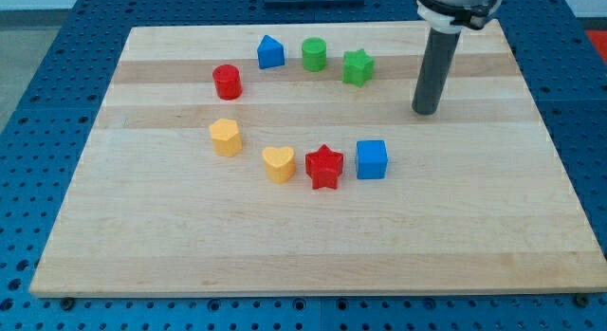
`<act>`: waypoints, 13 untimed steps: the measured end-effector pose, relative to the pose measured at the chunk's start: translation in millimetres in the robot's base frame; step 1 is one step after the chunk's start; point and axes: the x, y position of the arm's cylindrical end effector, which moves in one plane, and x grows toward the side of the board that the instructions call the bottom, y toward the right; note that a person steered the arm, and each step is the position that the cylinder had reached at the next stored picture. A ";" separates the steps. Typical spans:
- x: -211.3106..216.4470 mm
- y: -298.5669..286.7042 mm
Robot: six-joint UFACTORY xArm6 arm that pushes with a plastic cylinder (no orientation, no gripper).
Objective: Move your arm diagonally right to the blue cube
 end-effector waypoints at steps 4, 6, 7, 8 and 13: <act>38.2 0.0; 51.8 0.0; 59.7 0.0; 66.9 0.0; 67.7 0.0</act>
